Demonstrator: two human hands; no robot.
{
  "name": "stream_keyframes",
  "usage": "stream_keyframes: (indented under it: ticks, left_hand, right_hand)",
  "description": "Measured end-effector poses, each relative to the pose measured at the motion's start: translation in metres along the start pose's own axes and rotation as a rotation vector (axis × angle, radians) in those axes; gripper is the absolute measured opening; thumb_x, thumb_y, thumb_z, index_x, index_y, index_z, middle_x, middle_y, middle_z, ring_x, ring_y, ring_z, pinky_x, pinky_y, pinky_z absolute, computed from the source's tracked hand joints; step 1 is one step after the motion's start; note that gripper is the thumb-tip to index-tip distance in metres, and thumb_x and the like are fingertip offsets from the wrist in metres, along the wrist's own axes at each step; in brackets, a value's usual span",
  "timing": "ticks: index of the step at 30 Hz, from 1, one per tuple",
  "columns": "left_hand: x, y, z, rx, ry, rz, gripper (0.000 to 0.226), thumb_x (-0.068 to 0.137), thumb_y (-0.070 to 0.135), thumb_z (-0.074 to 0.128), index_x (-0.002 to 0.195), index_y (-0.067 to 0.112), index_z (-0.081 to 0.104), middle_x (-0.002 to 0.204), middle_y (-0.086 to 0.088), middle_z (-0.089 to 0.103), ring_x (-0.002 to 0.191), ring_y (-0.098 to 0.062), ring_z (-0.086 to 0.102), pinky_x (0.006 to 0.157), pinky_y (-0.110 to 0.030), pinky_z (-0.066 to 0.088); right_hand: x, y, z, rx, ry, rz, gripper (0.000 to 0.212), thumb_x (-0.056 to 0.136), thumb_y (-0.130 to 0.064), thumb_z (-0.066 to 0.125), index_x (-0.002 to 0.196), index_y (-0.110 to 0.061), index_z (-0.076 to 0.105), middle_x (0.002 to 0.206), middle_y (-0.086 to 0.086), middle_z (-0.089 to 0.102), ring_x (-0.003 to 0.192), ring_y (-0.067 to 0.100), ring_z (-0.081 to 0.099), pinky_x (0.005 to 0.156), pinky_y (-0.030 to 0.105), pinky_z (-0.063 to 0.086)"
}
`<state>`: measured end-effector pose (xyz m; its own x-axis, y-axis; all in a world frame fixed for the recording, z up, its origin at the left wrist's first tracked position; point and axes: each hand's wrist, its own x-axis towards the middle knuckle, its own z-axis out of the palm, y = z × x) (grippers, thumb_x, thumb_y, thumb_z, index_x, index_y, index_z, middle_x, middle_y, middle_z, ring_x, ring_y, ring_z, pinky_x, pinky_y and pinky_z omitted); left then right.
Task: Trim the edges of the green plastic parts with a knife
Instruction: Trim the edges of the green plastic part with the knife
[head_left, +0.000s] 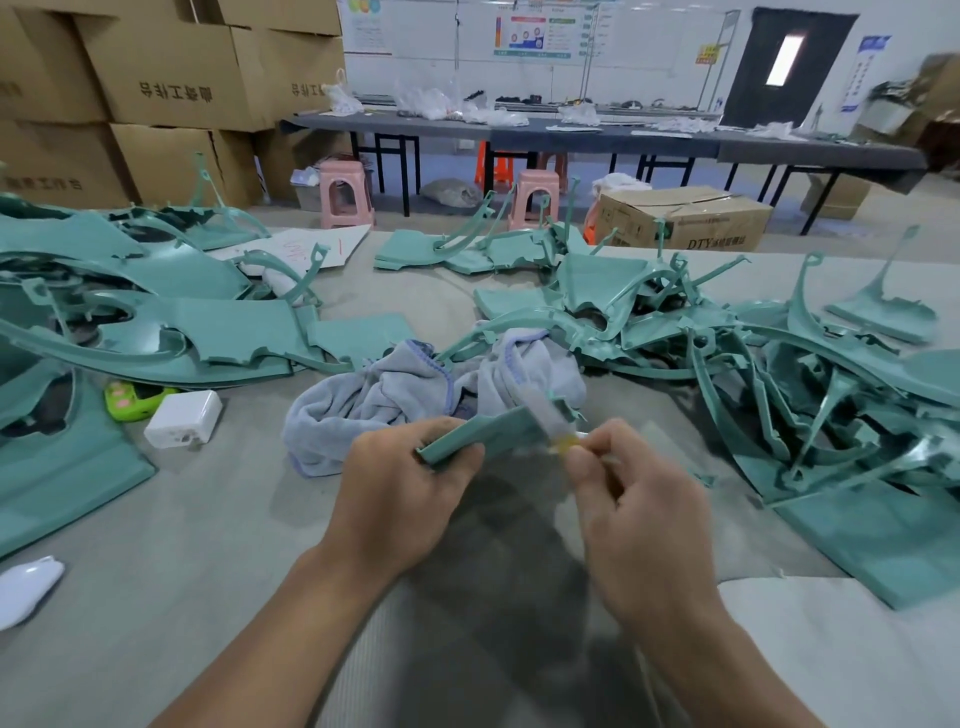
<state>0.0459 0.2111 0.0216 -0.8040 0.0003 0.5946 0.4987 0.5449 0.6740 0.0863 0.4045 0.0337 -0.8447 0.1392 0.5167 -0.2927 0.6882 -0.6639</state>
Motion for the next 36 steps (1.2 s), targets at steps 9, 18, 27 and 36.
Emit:
stream_keyframes:
  ticks: [9, 18, 27, 36]
  left_hand:
    - [0.002, 0.0, 0.002, 0.047, 0.016, 0.031, 0.008, 0.083, 0.026, 0.07, 0.091, 0.023, 0.068, 0.06, 0.002, 0.062, 0.052, -0.015, 0.051, 0.05, -0.029, 0.043]
    - [0.003, -0.007, 0.001, -0.067, -0.254, -0.185, 0.034, 0.079, 0.006, 0.071, 0.096, 0.035, 0.079, 0.076, 0.016, 0.073, 0.07, 0.007, 0.063, 0.066, -0.017, 0.049]
    - [0.006, 0.003, -0.003, 0.019, 0.309, -0.254, 0.023, 0.074, 0.033, 0.07, 0.068, 0.012, 0.065, 0.057, 0.011, 0.063, 0.064, 0.003, 0.061, 0.066, -0.026, 0.054]
    - [0.009, -0.009, -0.03, 0.387, 0.411, 0.176, 0.052, 0.084, 0.005, 0.067, 0.135, 0.008, 0.063, 0.139, -0.01, 0.062, 0.128, -0.026, 0.059, 0.111, -0.047, 0.044]
  right_hand:
    - [-0.007, -0.01, 0.005, 0.008, 0.033, -0.078, 0.026, 0.098, -0.039, 0.054, 0.079, -0.022, 0.049, 0.056, -0.01, 0.05, 0.048, 0.009, 0.043, 0.05, 0.014, 0.031]
    - [0.003, 0.013, -0.007, 0.295, 0.155, 0.152, 0.031, 0.101, -0.02, 0.061, 0.071, -0.024, 0.054, 0.058, 0.0, 0.058, 0.047, 0.007, 0.044, 0.045, 0.016, 0.033]
    - [0.006, 0.02, -0.009, 0.401, 0.144, 0.186, 0.03, 0.104, -0.019, 0.057, 0.074, -0.025, 0.058, 0.064, 0.001, 0.067, 0.058, 0.033, 0.056, 0.055, 0.042, 0.043]
    - [0.004, 0.018, -0.006, 0.425, 0.129, 0.207, 0.031, 0.103, -0.017, 0.058, 0.072, -0.023, 0.058, 0.06, 0.001, 0.067, 0.055, 0.033, 0.051, 0.054, 0.044, 0.04]
